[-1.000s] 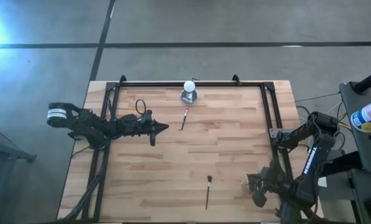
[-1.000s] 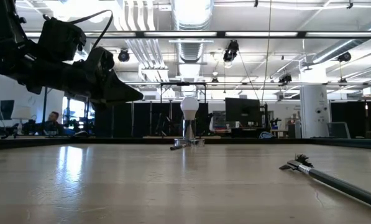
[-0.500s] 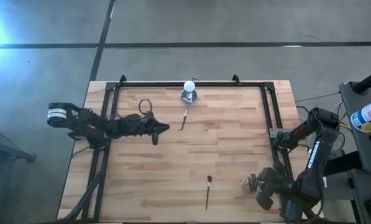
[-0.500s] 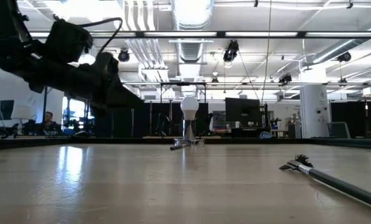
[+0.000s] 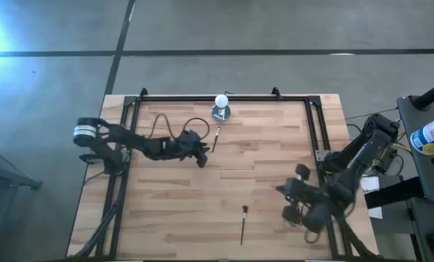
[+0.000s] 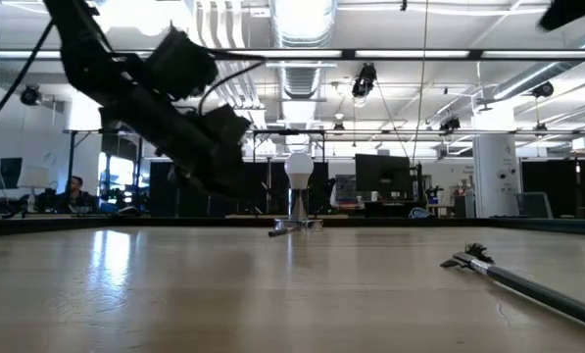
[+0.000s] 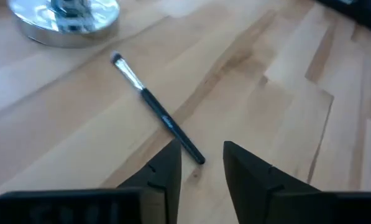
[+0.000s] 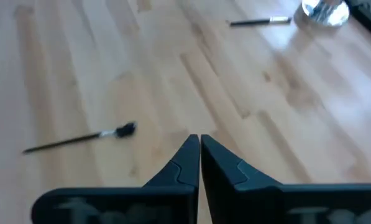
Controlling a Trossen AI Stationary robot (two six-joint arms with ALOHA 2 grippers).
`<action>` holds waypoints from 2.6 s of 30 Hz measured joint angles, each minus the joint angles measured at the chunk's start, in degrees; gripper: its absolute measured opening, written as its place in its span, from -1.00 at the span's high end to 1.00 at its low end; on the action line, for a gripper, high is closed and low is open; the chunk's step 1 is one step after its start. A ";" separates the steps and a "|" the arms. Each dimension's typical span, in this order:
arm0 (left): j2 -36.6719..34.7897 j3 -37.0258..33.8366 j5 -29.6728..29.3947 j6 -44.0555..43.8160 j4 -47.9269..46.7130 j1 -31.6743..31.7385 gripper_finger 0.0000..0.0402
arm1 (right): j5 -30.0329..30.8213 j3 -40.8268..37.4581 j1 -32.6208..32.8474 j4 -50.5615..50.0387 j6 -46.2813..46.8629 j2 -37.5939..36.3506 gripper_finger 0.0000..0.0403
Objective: Pick & Place Makeup Supplies
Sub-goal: Put the silver makeup brush into the gold makeup holder
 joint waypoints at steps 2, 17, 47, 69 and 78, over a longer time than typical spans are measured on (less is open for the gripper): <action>2.90 2.11 -0.19 -0.08 -0.16 -0.49 0.42 | 0.00 -2.88 -3.10 4.46 -5.25 -1.36 0.96; 14.99 14.98 -6.93 -3.55 -13.37 -1.66 0.39 | 0.27 -16.18 -11.55 25.46 -24.51 -9.14 0.96; 14.60 12.43 -1.49 4.34 -14.71 -0.99 0.95 | 2.61 -17.41 -14.20 28.94 -27.96 -9.56 0.96; 1.42 -4.74 -13.18 13.12 29.45 -6.71 0.97 | -22.50 -36.31 -48.78 105.65 -37.21 0.51 0.68; 1.42 -2.07 -17.62 19.98 29.66 -8.36 0.98 | -19.02 -26.14 -53.85 105.82 -30.99 10.10 0.24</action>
